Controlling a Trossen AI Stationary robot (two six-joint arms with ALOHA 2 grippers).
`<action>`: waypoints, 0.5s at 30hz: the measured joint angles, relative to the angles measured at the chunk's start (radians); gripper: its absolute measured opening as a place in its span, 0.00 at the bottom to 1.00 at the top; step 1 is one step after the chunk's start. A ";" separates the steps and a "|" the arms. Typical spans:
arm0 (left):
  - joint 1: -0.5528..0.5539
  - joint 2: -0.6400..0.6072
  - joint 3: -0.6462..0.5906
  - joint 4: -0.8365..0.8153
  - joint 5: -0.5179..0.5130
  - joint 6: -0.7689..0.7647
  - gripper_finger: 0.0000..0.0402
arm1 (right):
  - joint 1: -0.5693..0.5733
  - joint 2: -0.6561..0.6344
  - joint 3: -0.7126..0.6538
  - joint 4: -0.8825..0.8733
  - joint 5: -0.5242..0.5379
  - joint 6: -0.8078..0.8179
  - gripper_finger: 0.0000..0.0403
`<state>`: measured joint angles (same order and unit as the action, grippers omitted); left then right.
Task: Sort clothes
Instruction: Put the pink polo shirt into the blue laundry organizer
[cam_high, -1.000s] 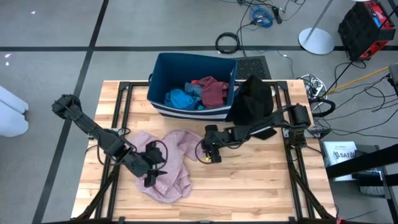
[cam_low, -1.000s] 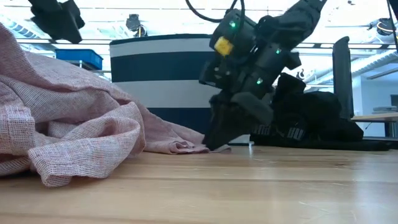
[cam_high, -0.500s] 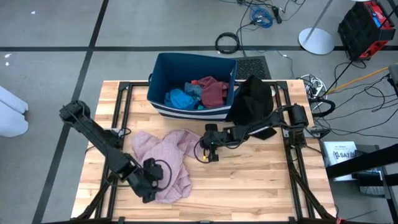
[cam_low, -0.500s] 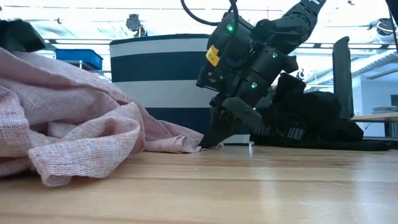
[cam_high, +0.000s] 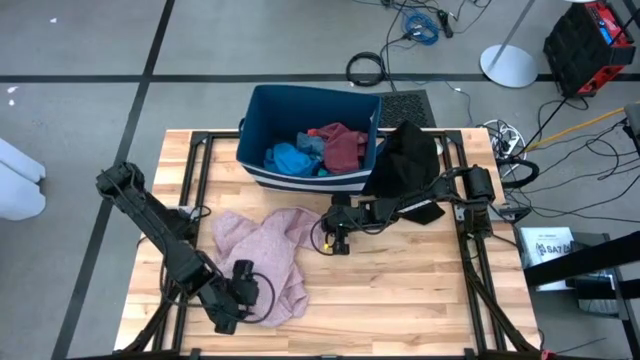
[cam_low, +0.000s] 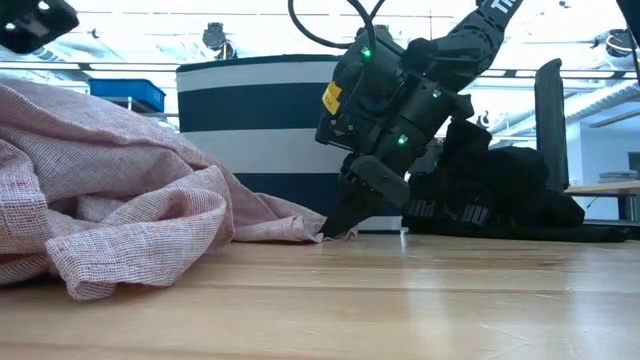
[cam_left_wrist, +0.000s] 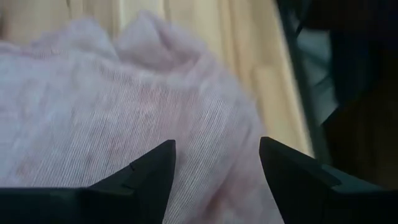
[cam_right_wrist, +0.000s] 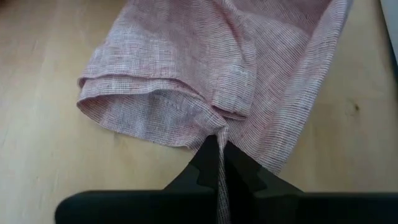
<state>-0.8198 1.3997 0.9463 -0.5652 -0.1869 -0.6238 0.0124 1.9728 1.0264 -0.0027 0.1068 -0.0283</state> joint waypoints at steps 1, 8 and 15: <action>-0.002 0.010 0.000 -0.018 0.000 0.005 0.60 | 0.000 0.000 0.000 0.000 0.000 0.006 0.00; -0.001 0.079 -0.001 -0.053 0.001 0.027 0.60 | 0.000 0.000 -0.001 0.001 -0.001 0.018 0.00; 0.008 0.084 0.028 -0.045 0.002 0.028 0.28 | 0.000 0.000 -0.001 0.002 -0.001 0.041 0.00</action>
<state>-0.8117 1.4834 0.9747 -0.6102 -0.1846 -0.5953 0.0124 1.9728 1.0252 -0.0011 0.1055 0.0129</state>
